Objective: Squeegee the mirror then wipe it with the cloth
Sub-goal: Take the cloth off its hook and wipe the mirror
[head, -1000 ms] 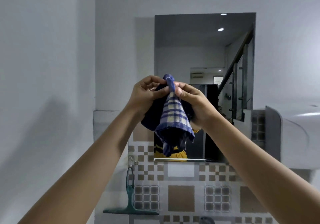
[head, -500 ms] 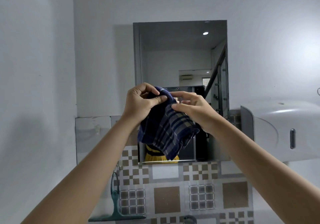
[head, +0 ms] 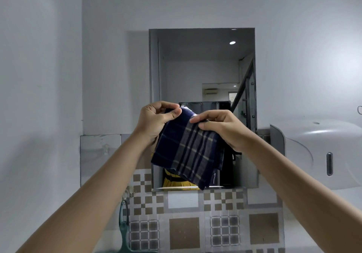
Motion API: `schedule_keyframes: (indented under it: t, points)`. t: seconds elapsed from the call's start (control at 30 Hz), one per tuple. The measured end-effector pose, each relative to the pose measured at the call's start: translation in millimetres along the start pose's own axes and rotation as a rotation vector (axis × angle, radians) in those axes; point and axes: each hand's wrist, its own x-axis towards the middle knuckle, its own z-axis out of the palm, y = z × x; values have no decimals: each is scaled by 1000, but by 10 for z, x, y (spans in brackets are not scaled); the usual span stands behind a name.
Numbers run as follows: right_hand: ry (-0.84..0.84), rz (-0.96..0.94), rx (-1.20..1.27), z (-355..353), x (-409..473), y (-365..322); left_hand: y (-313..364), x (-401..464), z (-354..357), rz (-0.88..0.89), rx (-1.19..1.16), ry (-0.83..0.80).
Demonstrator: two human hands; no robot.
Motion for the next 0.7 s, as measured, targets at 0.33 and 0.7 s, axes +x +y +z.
schedule_keyframes:
  t: [0.33, 0.7]
  points:
    - [516, -12, 369, -310, 584, -240, 35, 649, -66, 43, 230, 37]
    - [691, -498, -900, -982, 2173, -280, -697, 1284, -679, 285, 1403, -152]
